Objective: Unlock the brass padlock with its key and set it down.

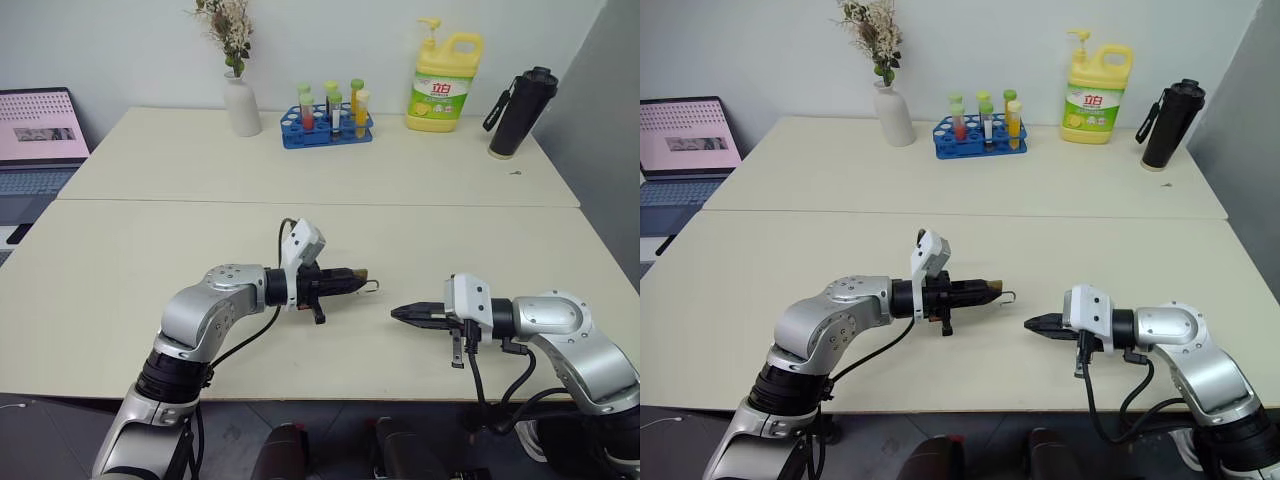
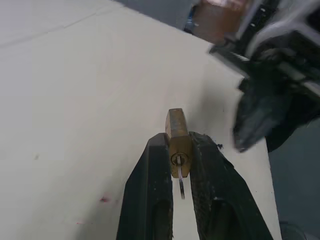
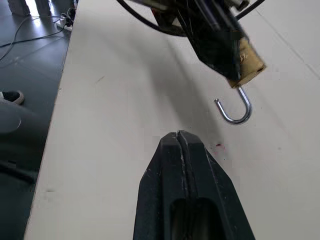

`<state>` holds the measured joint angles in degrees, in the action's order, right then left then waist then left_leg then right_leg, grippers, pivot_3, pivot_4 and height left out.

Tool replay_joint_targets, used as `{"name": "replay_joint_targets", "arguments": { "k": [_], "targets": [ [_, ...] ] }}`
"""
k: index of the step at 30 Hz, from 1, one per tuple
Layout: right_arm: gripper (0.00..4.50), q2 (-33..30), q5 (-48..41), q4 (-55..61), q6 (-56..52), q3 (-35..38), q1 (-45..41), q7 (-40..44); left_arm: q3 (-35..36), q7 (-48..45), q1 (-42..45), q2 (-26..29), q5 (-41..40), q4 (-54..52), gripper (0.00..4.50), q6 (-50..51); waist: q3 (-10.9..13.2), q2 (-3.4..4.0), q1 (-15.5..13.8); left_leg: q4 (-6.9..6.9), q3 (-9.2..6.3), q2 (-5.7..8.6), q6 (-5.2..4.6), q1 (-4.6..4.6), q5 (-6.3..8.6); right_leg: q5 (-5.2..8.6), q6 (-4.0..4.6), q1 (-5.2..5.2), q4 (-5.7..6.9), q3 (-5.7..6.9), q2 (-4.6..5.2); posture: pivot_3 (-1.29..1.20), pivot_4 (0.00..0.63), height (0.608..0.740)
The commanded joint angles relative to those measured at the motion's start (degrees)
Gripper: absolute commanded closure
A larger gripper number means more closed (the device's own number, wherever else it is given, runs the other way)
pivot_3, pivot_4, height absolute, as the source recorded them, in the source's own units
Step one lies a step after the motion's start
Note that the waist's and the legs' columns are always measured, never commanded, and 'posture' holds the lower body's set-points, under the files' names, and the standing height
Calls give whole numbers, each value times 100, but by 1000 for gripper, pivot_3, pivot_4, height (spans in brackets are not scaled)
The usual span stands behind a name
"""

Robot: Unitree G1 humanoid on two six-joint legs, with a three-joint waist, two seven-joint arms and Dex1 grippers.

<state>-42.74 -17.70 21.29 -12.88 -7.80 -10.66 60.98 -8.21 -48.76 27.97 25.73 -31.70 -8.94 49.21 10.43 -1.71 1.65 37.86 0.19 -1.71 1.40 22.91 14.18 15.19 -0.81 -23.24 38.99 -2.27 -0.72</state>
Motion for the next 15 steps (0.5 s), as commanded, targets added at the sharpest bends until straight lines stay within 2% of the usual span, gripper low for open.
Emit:
{"name": "replay_joint_targets", "arguments": {
  "k": [1,4,8,13,14,15],
  "targets": [
    [4500,8,-156,120,-97,382,-13,-216,241,249,-68,-186,-337,67,4342,528,0,0,5,0,1,0,0,0,0,0,0,0,1,0,0,0,150,740],
    [3643,-65,-231,102,-259,472,32,-213,466,507,-143,-461,-578,235,4342,965,0,0,2,-1,-1,-3,0,1,0,0,0,-1,1,0,0,0,150,740],
    [2211,-213,-262,157,-419,472,136,-101,729,772,-28,-762,-744,538,4342,1215,0,0,-2,0,-3,-1,0,2,0,0,0,0,1,1,1,0,150,740],
    [338,-167,-132,190,-455,320,76,-175,593,824,29,-906,-710,704,4342,1289,0,0,2,-1,-1,3,1,0,0,0,0,1,2,0,0,0,150,740],
    [16,-171,-97,190,-448,291,72,-177,577,814,29,-928,-724,708,4342,1313,0,0,2,-1,-1,2,1,0,0,0,0,1,2,1,0,0,150,740],
    [0,-189,-26,171,-405,263,67,-183,468,767,13,-885,-632,677,4342,1236,0,0,2,-1,-2,2,1,0,0,0,0,1,1,1,0,0,150,740]
  ]
}}
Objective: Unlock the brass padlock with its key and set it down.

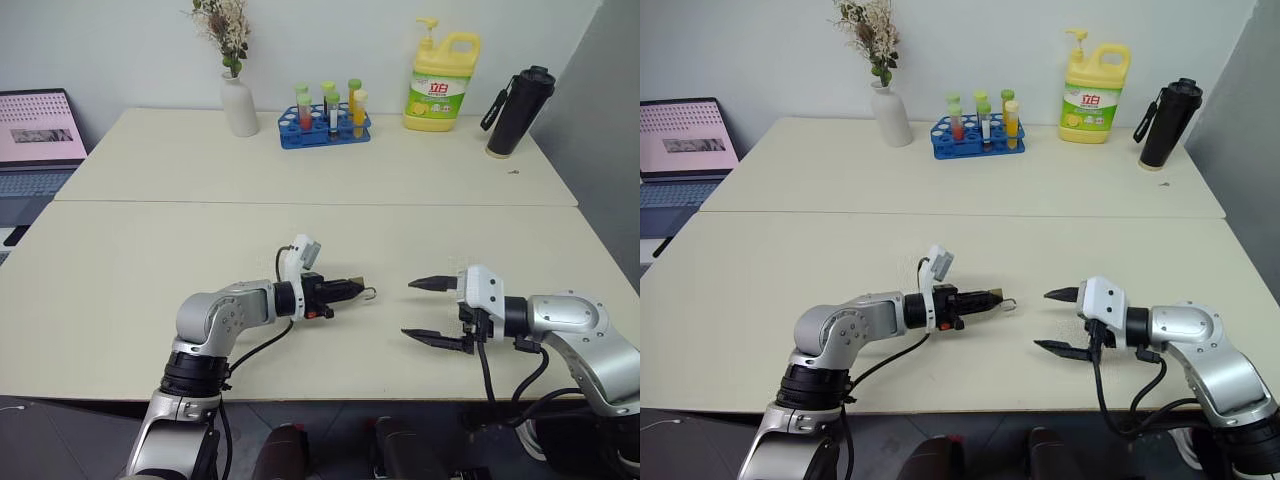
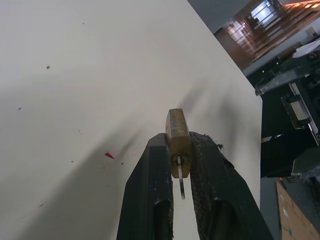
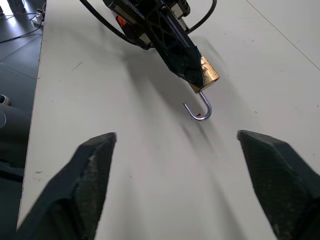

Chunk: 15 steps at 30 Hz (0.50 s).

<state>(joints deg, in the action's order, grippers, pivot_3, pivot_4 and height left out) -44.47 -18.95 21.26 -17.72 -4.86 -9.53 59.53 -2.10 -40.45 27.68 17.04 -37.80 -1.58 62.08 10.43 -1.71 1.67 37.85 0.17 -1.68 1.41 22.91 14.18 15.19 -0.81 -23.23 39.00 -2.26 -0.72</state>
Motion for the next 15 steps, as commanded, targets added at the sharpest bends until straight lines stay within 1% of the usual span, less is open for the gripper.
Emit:
{"name": "replay_joint_targets", "arguments": {
  "k": [1,6,8,10,14,15],
  "targets": [
    [0,-28,149,160,112,-50,-50,-43,-225,-98,31,18,50,-82,4342,-112,0,0,-1,0,0,0,0,0,0,0,0,0,0,0,0,0,150,740],
    [0,75,22,167,-22,-3,-100,-108,-353,-61,0,23,202,-2,4342,-292,0,0,-1,0,1,0,0,0,0,0,0,0,0,-2,1,0,150,740],
    [0,70,13,188,-41,-14,-85,-94,-446,-34,20,48,361,88,3602,-409,0,0,-1,0,0,0,0,0,0,0,0,0,0,-2,1,0,150,740],
    [0,78,24,175,-44,-21,-113,-100,-460,-33,70,20,433,224,3035,-504,0,0,-1,0,1,0,0,0,0,0,0,0,0,-2,1,0,150,740],
    [0,88,7,188,-89,-3,-140,-133,-577,-99,144,106,742,378,1722,-921,0,0,-1,0,1,1,0,0,0,0,0,0,0,-1,1,0,150,740],
    [0,88,3,190,-98,0,-144,-139,-568,-111,170,131,829,400,1336,-1098,0,0,-1,0,1,1,0,0,0,0,0,0,-1,-1,1,0,150,740]
  ]
}}
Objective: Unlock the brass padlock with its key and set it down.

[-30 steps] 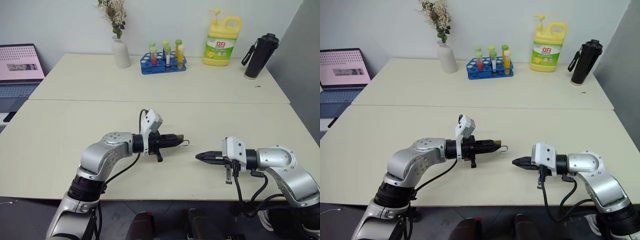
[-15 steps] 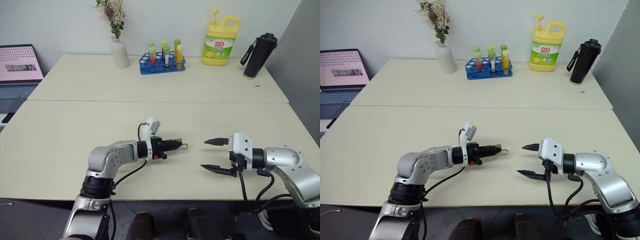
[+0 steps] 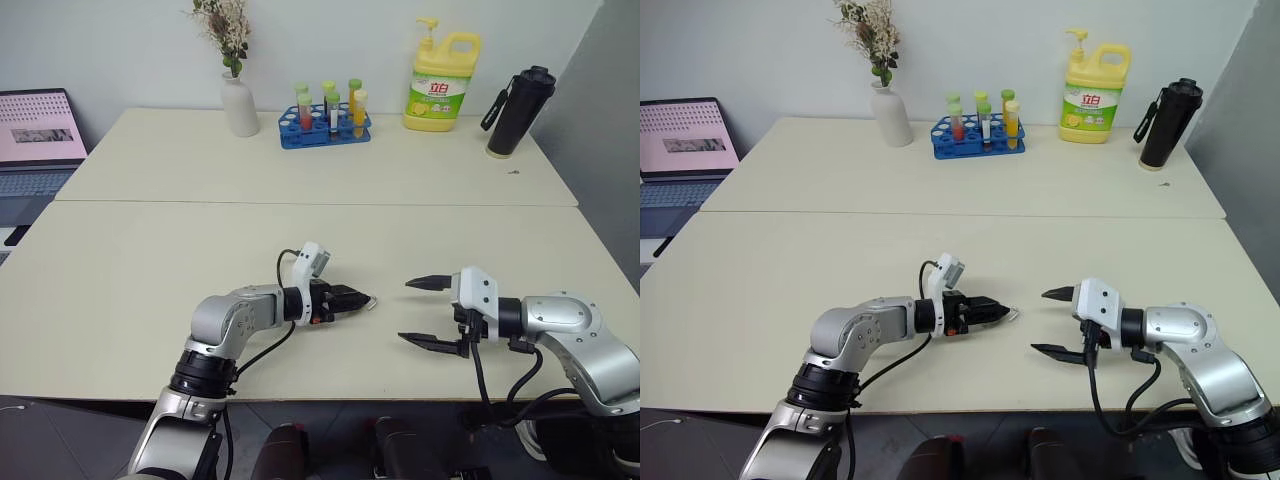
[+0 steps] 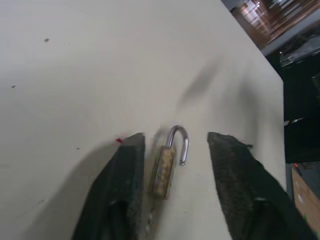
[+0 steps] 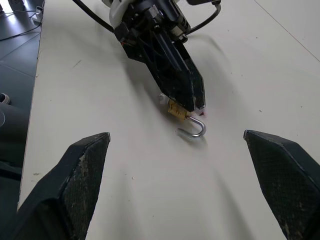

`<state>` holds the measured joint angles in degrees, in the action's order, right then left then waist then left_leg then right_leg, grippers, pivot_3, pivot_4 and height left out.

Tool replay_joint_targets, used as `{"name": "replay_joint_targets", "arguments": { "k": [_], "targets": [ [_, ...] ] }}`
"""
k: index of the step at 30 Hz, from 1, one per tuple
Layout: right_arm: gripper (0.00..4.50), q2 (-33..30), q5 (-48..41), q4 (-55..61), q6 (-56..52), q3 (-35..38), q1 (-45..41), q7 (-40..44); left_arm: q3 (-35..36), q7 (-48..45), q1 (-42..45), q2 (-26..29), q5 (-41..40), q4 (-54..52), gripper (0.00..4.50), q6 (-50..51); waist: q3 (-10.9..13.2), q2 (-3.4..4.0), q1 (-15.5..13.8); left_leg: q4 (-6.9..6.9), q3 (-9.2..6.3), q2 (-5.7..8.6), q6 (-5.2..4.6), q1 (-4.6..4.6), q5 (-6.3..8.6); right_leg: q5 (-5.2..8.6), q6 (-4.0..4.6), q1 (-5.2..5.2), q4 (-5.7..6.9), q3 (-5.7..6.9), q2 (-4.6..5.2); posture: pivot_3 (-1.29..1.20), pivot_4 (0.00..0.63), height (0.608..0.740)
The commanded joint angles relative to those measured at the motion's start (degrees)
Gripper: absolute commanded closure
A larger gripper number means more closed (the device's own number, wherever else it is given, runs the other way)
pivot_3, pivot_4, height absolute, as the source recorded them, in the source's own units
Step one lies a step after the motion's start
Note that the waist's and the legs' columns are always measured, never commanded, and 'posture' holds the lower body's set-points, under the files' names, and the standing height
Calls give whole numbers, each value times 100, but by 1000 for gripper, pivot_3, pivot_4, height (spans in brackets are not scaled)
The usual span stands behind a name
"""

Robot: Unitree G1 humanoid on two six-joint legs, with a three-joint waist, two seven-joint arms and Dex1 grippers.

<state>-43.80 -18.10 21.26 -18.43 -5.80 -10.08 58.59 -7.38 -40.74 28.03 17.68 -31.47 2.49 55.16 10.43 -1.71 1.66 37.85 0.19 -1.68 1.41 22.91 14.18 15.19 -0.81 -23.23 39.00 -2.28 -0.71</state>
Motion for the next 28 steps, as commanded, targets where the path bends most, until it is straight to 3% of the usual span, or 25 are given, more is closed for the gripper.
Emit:
{"name": "replay_joint_targets", "arguments": {
  "k": [1,4,5,12,15,22,28],
  "targets": [
    [0,17,-89,201,-36,102,-89,-48,-37,-121,189,135,307,-8,1117,-624,0,0,-1,0,0,0,0,0,0,0,0,0,0,0,0,0,150,740],
    [0,22,-104,213,-57,128,-83,-73,45,-212,345,291,550,-82,128,-1226,0,0,-1,0,0,0,0,1,0,0,0,0,0,0,0,0,150,740],
    [0,23,-98,209,-58,127,-82,-79,64,-249,376,391,641,-181,57,-1431,0,0,-3,0,0,0,0,0,0,0,0,0,0,0,0,0,150,740],
    [0,-4,-135,127,-105,156,-136,-37,293,-940,-356,1725,734,-1764,57,-2073,0,2,20,-12,7,-14,2,-3,1,1,2,-4,-4,-12,1,0,150,740],
    [0,-57,-154,8,-60,183,-226,62,529,-1127,-1047,2287,923,-2301,57,-2592,1,2,7,-12,6,-13,2,-2,1,3,3,-5,-5,-7,4,0,150,740],
    [0,-256,-232,-164,-38,180,-339,412,1050,-1153,-2180,2689,676,-3112,57,-2569,2,0,-24,-8,5,-11,0,0,2,3,3,-4,-6,0,32,0,150,740],
    [0,-253,-255,-320,15,154,-436,597,1083,-1284,-2590,2786,607,-3345,57,-2703,2,0,-15,-9,6,-12,-1,-2,2,4,4,-4,-6,1,31,0,150,740]
  ]
}}
